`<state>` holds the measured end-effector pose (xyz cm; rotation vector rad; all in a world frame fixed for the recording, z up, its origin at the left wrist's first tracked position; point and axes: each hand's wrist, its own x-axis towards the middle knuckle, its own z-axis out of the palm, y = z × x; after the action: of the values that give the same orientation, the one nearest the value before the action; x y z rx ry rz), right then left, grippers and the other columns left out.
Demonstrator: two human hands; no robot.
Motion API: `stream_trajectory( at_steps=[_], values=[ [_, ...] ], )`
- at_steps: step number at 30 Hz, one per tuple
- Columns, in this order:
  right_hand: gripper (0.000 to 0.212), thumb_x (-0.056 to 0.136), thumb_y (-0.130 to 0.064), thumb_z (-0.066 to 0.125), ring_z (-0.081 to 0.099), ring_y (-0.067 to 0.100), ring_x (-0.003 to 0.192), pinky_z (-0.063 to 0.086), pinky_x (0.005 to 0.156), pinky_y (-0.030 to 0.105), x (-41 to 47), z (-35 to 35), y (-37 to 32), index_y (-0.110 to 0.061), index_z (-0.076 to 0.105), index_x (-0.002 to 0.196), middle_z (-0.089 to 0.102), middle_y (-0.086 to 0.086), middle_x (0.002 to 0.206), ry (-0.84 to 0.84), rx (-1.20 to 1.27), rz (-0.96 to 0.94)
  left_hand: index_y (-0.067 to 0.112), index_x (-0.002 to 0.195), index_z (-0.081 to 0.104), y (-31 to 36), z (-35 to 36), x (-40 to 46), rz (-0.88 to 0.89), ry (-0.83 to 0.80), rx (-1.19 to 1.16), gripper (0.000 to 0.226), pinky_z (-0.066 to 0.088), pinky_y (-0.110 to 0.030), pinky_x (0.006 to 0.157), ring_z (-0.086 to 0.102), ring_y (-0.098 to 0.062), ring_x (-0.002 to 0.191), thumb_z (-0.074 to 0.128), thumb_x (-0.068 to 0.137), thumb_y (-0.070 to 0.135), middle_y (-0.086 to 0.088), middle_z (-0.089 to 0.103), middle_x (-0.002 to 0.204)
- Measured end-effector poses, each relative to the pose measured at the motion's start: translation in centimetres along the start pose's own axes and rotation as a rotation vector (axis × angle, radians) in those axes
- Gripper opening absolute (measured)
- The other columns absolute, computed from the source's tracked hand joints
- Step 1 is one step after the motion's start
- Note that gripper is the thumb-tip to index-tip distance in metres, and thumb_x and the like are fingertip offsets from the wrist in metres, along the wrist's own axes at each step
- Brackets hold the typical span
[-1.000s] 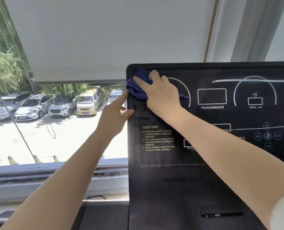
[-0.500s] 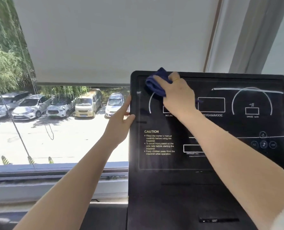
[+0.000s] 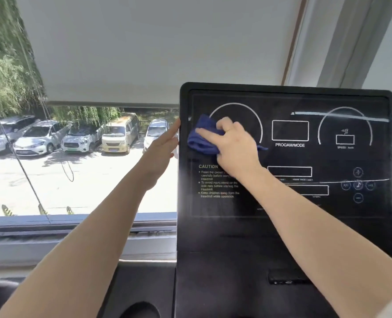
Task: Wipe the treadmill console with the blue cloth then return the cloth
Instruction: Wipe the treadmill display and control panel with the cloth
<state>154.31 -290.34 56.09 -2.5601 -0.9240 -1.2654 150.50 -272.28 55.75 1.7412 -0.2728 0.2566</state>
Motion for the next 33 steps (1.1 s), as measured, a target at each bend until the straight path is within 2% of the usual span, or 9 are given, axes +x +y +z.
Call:
stream_trajectory(
  at_steps=[3, 10, 14, 17, 19, 22, 25, 27, 33],
  values=[
    [0.063, 0.060, 0.005, 0.066, 0.050, 0.036, 0.071, 0.042, 0.057, 0.032, 1.0, 0.0, -0.2, -0.023, 0.066, 0.116, 0.057, 0.016, 0.098, 0.048, 0.028, 0.143, 0.035, 0.142, 0.030, -1.0, 0.6, -0.7, 0.021, 0.051, 0.018, 0.048, 0.022, -0.034, 0.114, 0.031, -0.004, 0.134, 0.031, 0.100, 0.010, 0.018, 0.032, 0.146],
    [0.065, 0.046, -0.003, 0.073, 0.050, 0.026, 0.062, 0.045, 0.052, 0.030, -7.6, 1.6, -1.7, -0.028, 0.070, 0.106, 0.061, 0.007, 0.090, -0.169, 0.037, -0.330, 0.040, 0.143, 0.022, -1.4, 1.8, -1.6, 0.068, 0.113, 0.205, 0.058, 0.030, -0.019, 0.093, 0.039, -0.001, 0.120, 0.034, 0.097, 0.008, 0.025, 0.036, 0.132],
    [0.065, 0.054, 0.004, 0.069, 0.053, 0.030, 0.073, 0.045, 0.049, 0.027, -3.6, 0.4, 0.2, -0.030, 0.068, 0.111, 0.058, 0.009, 0.098, 0.002, 0.035, 0.033, 0.040, 0.143, 0.022, -1.7, 1.9, -1.5, 0.090, 0.156, 0.247, 0.059, 0.040, -0.007, 0.077, 0.044, -0.003, 0.117, 0.036, 0.096, 0.008, 0.021, 0.039, 0.134],
    [0.063, 0.074, 0.001, 0.058, 0.047, 0.032, 0.093, 0.038, 0.059, 0.030, -1.1, -0.2, 1.0, -0.033, 0.056, 0.128, 0.050, 0.011, 0.115, 0.032, -0.008, 0.337, 0.037, 0.145, 0.019, -1.7, 2.6, -1.6, 0.114, 0.210, 0.316, 0.058, 0.042, -0.022, 0.092, 0.043, -0.007, 0.121, 0.033, 0.097, 0.007, 0.016, 0.037, 0.141],
    [0.064, 0.073, 0.002, 0.057, 0.047, 0.033, 0.088, 0.035, 0.058, 0.031, -1.2, 0.0, 0.4, -0.031, 0.056, 0.128, 0.051, 0.012, 0.112, 0.065, -0.015, 0.363, 0.032, 0.145, 0.018, -1.5, 3.2, -1.6, 0.131, 0.245, 0.365, 0.058, 0.035, -0.018, 0.100, 0.039, -0.006, 0.124, 0.031, 0.097, 0.005, 0.014, 0.033, 0.145],
    [0.066, 0.056, 0.003, 0.069, 0.051, 0.030, 0.068, 0.038, 0.049, 0.027, -3.7, 0.9, -0.6, -0.024, 0.066, 0.115, 0.059, 0.012, 0.095, 0.071, -0.023, 0.168, 0.024, 0.146, 0.016, -1.6, 4.4, -1.4, 0.150, 0.322, 0.416, 0.056, 0.023, 0.006, 0.084, 0.032, 0.002, 0.117, 0.029, 0.096, 0.002, 0.018, 0.032, 0.132],
    [0.065, 0.050, 0.000, 0.072, 0.052, 0.028, 0.062, 0.037, 0.047, 0.023, -4.5, 0.1, 1.5, -0.026, 0.069, 0.110, 0.061, 0.010, 0.092, 0.048, -0.024, 0.025, 0.025, 0.147, 0.010, -1.9, 5.7, -1.1, 0.129, 0.409, 0.476, 0.057, 0.033, -0.019, 0.095, 0.041, -0.014, 0.122, 0.030, 0.096, 0.009, 0.009, 0.034, 0.143],
    [0.064, 0.058, 0.001, 0.069, 0.053, 0.033, 0.072, 0.045, 0.052, 0.028, -3.7, -1.2, 4.0, -0.027, 0.066, 0.116, 0.058, 0.012, 0.100, 0.038, 0.002, 0.139, 0.024, 0.148, 0.005, -2.1, 6.3, -0.9, 0.104, 0.447, 0.648, 0.058, 0.040, -0.041, 0.094, 0.044, -0.030, 0.119, 0.031, 0.096, 0.018, -0.004, 0.036, 0.145],
    [0.065, 0.084, -0.005, 0.051, 0.044, 0.034, 0.103, 0.043, 0.077, 0.039, -1.8, -4.6, 10.6, -0.034, 0.037, 0.141, 0.038, 0.012, 0.127, 0.050, -0.057, 0.630, 0.019, 0.148, 0.000, -1.2, 7.1, -0.7, -0.002, 0.490, 0.866, 0.059, 0.043, -0.043, 0.082, 0.047, -0.035, 0.113, 0.030, 0.097, 0.028, -0.014, 0.035, 0.142]
  ],
)
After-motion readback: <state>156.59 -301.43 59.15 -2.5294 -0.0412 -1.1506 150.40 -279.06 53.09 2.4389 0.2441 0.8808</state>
